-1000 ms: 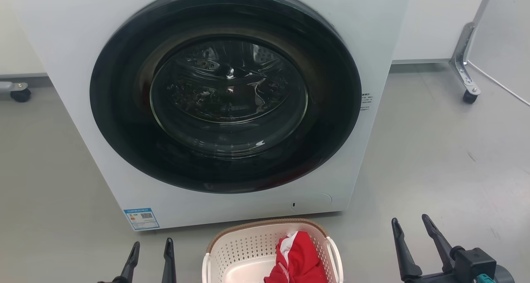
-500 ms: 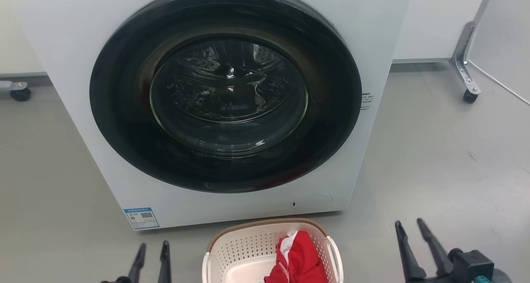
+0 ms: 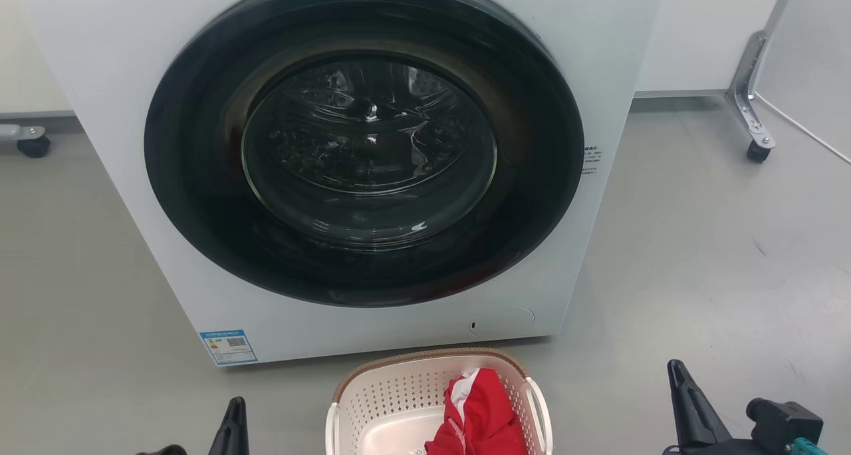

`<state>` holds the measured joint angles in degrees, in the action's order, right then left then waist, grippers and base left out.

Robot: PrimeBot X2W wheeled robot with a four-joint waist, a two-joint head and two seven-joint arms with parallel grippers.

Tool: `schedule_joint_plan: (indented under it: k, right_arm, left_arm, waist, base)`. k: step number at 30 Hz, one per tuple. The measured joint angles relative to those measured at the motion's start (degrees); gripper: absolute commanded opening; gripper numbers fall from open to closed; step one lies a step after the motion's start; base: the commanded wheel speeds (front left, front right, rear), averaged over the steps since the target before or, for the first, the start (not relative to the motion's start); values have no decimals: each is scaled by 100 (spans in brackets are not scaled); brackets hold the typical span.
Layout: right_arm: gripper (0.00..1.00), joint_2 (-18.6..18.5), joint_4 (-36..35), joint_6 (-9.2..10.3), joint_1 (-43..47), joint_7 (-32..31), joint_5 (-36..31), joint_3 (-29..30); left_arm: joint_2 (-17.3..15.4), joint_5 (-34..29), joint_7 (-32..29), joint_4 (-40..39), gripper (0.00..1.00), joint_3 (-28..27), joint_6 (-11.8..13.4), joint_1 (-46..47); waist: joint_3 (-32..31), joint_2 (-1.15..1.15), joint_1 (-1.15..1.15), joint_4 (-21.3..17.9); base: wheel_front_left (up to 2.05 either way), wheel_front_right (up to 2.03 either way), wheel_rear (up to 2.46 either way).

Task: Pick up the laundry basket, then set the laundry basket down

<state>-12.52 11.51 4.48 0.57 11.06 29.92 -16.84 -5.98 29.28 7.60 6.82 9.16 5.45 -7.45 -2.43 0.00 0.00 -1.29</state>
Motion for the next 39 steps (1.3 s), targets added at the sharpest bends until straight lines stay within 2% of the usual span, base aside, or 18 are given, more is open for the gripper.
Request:
schedule_joint_plan:
  k: [15,39]
  right_arm:
    - [0,205,122,-208,-115,-399,1243,498]
    - [0,469,261,-517,-248,-856,2896,1155]
  left_arm:
    - [63,1283,-318,190,0,-307,-246,158]
    - [158,2896,-683,442,0,-684,-556,513]
  waist:
    - [50,0,0,26]
    - [118,0,0,61]
  base:
    - [0,0,0]
    - [0,0,0]
